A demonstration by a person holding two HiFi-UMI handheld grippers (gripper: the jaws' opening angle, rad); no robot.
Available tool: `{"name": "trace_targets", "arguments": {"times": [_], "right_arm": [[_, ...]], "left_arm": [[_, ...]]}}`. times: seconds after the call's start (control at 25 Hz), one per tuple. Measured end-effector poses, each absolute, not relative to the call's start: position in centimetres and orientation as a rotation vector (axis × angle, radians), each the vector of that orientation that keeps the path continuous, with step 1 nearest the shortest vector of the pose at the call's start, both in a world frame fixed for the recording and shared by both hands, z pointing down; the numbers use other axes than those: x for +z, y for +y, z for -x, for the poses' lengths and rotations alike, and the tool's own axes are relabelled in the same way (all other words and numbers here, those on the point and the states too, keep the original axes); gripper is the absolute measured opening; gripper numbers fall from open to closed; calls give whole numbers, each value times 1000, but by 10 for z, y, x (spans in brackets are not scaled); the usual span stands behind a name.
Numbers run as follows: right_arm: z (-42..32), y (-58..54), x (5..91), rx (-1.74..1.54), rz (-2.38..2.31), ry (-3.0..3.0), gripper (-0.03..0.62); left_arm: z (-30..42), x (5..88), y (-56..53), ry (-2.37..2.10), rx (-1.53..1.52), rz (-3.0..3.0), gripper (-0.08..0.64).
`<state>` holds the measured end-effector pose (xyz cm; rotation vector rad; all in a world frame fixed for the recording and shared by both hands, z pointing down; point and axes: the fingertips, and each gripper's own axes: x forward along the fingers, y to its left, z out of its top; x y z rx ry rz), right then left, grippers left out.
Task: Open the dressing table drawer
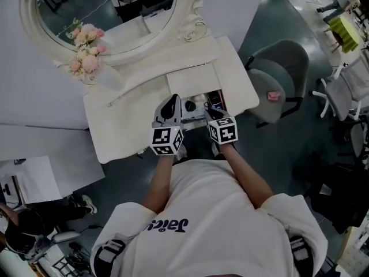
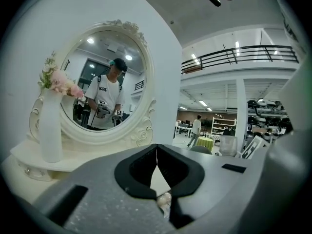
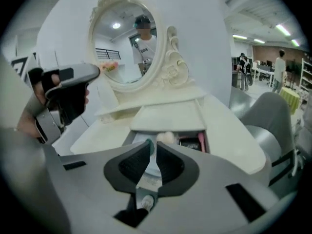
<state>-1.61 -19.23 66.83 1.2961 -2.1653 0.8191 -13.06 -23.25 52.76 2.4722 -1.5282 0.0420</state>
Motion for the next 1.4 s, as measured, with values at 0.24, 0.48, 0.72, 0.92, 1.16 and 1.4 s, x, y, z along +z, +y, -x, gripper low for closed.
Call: {"name": "trace_targets", "arguments": {"times": [0.24, 0.48, 0.72, 0.92, 1.16, 1.4], "right_arm": [[14, -235, 576, 583, -1428, -2389, 31], [6, -257, 486, 387, -1562, -2568, 18], [5, -262, 434, 198, -1617, -2598, 10], [9, -261, 420, 71, -1614, -2585, 9], [8, -264, 415, 40, -1624, -2583, 9], [8, -266, 417, 36, -1633, -2573, 9]], "left_arm": [[120, 494, -247, -1545, -18, -2521, 15], [115, 461, -251, -1569, -76, -2555, 15], [112, 437, -248, -1576, -106, -2597, 15], [110, 424, -246, -1572, -165, -2624, 15], [106, 414, -244, -1581, -170, -2663, 14], [107, 417, -246, -1566, -171, -2662, 14]]}}
